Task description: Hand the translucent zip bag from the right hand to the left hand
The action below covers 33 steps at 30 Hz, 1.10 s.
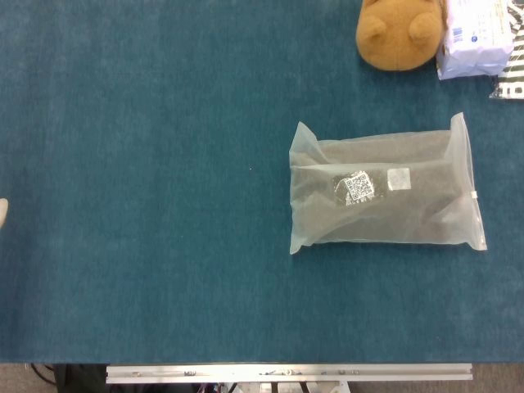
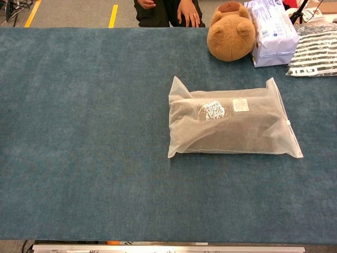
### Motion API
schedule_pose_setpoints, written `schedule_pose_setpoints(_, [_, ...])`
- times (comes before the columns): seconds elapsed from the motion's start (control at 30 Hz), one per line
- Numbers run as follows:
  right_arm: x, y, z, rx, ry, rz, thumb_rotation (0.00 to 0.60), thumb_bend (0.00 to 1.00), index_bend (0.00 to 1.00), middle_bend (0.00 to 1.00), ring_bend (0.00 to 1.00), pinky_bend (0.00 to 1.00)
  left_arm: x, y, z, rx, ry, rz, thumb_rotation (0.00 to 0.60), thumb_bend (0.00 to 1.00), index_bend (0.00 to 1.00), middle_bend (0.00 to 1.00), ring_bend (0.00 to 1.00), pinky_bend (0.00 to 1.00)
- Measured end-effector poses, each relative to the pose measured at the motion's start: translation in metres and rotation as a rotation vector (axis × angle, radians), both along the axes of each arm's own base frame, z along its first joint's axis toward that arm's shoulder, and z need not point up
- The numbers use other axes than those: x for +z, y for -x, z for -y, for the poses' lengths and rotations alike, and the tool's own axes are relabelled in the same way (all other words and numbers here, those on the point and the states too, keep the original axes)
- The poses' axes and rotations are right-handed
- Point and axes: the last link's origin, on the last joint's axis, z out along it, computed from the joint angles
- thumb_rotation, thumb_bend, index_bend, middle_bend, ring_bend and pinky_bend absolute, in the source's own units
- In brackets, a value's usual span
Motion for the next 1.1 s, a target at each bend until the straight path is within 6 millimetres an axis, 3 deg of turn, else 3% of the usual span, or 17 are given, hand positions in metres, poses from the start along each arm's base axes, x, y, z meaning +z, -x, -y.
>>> schedule_pose_setpoints(0.6, [-0.010,-0.008,0.007,0.012,-0.105,0.012,0.600,0.05,0.02,0.17,0.08,0.20,-0.002,-0.002,0.001,-0.013,0.014,-0.003,0.600,0.30,0.24,0.12,0.05,0.16])
schedule_pose_setpoints(0.9, [-0.044,-0.019,0.030,-0.013,-0.310,0.032,0.600,0.00,0.00,0.14,0.07,0.21,-0.003,-0.002,0.002,-0.021,0.027,-0.002,0.600,0.30,0.24,0.12,0.05,0.16])
schedule_pose_setpoints(1.1, [-0.082,-0.028,0.049,-0.028,-0.427,0.019,0.600,0.00,0.00,0.09,0.03,0.20,-0.003,-0.003,0.005,-0.026,0.028,-0.002,0.600,0.30,0.24,0.12,0.05,0.16])
